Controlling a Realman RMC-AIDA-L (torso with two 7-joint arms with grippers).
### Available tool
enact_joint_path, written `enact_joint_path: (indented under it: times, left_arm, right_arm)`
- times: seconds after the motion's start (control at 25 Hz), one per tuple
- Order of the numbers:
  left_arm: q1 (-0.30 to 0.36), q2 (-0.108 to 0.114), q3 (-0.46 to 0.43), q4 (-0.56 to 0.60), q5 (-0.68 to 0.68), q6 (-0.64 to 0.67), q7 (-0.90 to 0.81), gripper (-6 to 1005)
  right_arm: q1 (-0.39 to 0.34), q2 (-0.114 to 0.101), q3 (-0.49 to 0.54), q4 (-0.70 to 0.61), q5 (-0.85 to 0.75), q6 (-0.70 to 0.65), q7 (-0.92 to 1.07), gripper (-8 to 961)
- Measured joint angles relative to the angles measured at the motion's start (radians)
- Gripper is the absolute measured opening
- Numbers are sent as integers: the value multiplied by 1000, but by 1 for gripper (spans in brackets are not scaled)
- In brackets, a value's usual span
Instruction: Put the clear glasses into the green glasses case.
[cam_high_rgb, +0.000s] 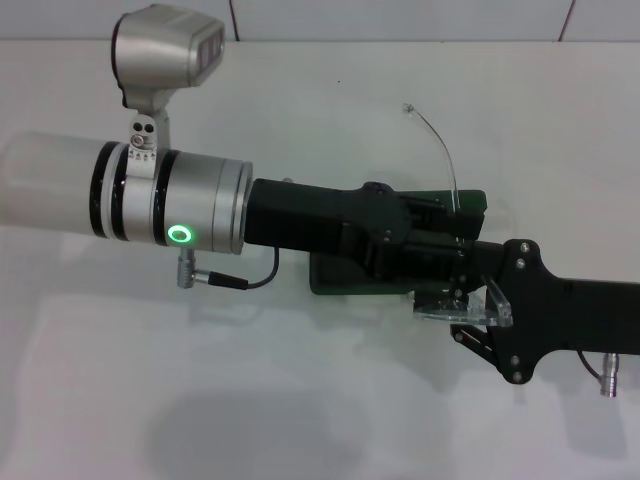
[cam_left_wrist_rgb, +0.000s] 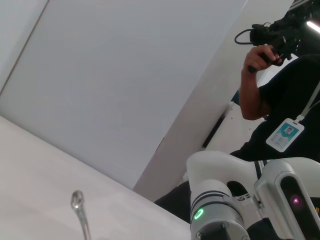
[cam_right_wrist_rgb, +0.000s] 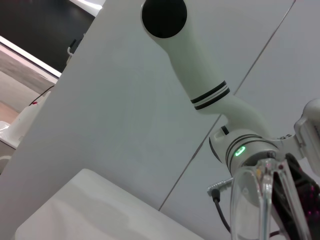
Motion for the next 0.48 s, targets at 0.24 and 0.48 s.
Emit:
enact_joint_path:
  times: [0.24, 0.48]
  left_arm:
    - [1, 0, -2, 4, 5, 0, -6, 592]
    - [50, 19, -82, 58, -43, 17, -1, 592]
  right_arm:
    - [1, 0, 0, 0, 0, 1, 0, 20]
    - [-12, -4, 7, -2, 5, -9, -3, 20]
